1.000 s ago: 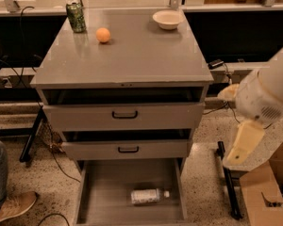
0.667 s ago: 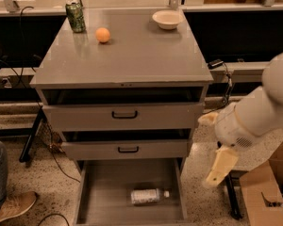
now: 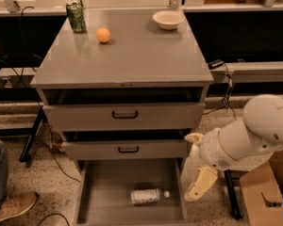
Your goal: Pick blue plastic bottle from bottom drawer and place on counter
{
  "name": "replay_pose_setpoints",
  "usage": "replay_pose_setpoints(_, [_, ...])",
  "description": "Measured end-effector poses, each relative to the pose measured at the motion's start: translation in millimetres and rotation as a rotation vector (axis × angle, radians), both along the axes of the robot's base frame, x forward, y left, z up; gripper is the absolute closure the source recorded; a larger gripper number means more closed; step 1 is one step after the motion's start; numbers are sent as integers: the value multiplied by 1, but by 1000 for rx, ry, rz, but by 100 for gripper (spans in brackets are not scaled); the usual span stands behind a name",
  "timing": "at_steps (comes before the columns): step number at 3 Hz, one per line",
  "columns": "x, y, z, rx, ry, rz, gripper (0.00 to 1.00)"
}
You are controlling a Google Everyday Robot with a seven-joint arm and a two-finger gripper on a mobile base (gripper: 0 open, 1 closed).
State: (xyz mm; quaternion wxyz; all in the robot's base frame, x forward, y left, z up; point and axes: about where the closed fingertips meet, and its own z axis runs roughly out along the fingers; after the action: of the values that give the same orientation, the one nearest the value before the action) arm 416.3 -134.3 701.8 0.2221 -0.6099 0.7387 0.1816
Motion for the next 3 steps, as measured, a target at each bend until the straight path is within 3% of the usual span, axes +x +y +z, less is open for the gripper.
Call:
replay_pose_setpoints(2, [22, -44, -116, 7, -55, -25, 0])
replay_pose_setpoints(3, [46, -48, -207, 54, -31, -41, 0])
